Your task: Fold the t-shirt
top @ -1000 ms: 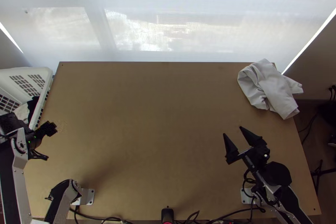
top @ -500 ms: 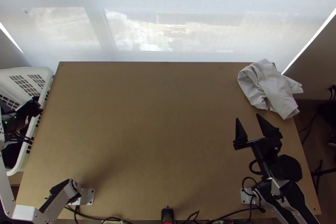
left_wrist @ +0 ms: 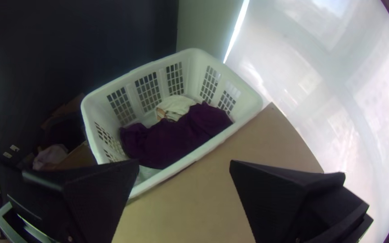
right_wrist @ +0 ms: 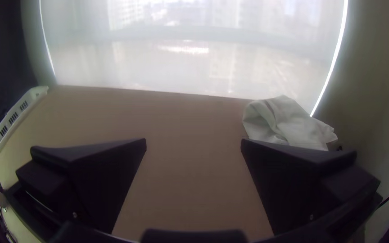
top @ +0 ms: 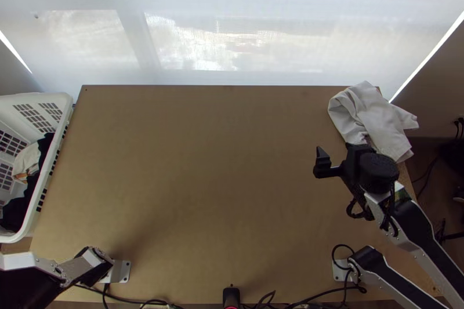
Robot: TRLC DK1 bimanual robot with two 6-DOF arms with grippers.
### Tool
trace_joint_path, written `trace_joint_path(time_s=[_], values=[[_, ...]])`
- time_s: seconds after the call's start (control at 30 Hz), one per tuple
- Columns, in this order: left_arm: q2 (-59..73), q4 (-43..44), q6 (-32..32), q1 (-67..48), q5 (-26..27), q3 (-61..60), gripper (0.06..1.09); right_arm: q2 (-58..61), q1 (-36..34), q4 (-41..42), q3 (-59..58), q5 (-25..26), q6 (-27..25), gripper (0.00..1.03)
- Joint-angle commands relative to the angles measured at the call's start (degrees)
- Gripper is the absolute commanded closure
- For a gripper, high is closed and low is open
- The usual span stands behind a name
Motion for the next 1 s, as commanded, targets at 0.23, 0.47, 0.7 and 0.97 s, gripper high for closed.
trace_joint_path(time_s=[0.23, 0.47, 0.7, 0.97], values=[[26.92, 3.52, 9.55, 6.23, 0.25, 11.77, 0.1, 11.8, -6.28, -21.0, 27.55, -7.52, 2.12, 0.05], [46.17, 9.84, 9.38, 4.74, 0.16, 22.14, 0.1, 11.36, -2.67, -24.26, 30.8, -7.52, -2.97, 0.05], [65.77, 11.25, 9.64, 2.89, 0.16, 35.41, 0.1, 11.71, -3.9, -27.77, 27.64, -7.34, -6.05, 0.05], [75.79, 20.57, 11.05, -0.45, 0.08, 36.2, 0.11, 11.89, -6.63, -32.17, 27.46, -7.61, -7.37, 0.05]])
